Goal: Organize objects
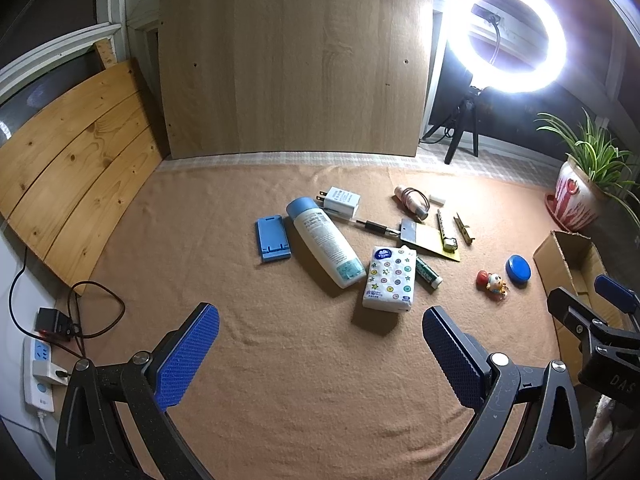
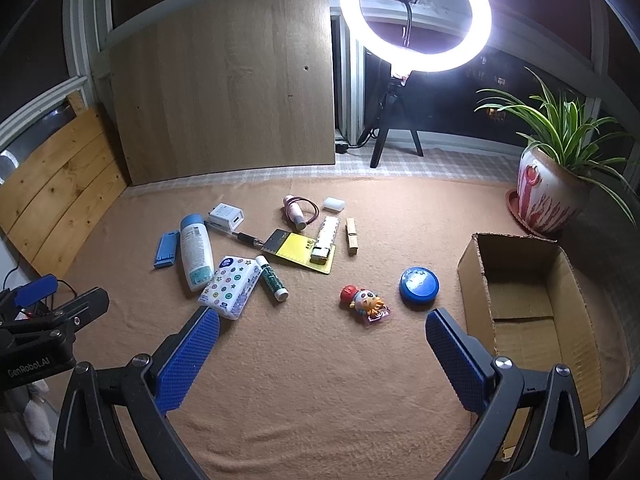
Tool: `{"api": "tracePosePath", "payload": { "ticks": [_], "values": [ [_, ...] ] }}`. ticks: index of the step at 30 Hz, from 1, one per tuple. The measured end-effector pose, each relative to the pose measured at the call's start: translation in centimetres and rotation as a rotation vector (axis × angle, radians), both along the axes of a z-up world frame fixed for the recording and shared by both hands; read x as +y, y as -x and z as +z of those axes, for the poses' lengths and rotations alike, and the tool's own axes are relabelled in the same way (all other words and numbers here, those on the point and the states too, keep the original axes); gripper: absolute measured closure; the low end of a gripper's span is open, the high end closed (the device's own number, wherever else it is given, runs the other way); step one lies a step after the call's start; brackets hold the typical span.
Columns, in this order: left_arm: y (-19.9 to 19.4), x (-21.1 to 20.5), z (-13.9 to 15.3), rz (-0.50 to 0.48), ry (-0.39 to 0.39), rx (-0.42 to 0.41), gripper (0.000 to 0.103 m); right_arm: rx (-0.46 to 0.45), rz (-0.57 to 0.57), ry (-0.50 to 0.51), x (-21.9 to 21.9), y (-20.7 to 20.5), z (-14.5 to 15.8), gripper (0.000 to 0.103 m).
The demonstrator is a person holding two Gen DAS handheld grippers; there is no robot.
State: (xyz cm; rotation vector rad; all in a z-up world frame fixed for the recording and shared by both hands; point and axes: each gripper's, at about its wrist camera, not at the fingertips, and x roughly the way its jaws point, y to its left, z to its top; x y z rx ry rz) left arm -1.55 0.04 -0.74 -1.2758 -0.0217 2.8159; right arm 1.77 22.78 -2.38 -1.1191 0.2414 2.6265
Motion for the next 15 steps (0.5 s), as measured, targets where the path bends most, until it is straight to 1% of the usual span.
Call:
{"api": "tracePosePath", "payload": {
  "ticks": [8, 15],
  "values": [
    [1.0, -0.6, -0.4, 0.008, -0.002, -0.007, 0.0, -0.021, -0.001, 0.031, 0.8, 0.2, -0.6, 0.001],
    [2.7, 0.0, -1.6, -0.015, -0.03, -0.024, 0.0, -0.064, 0.002, 0.068, 1.4, 0.4, -1.7, 0.001]
  ]
}}
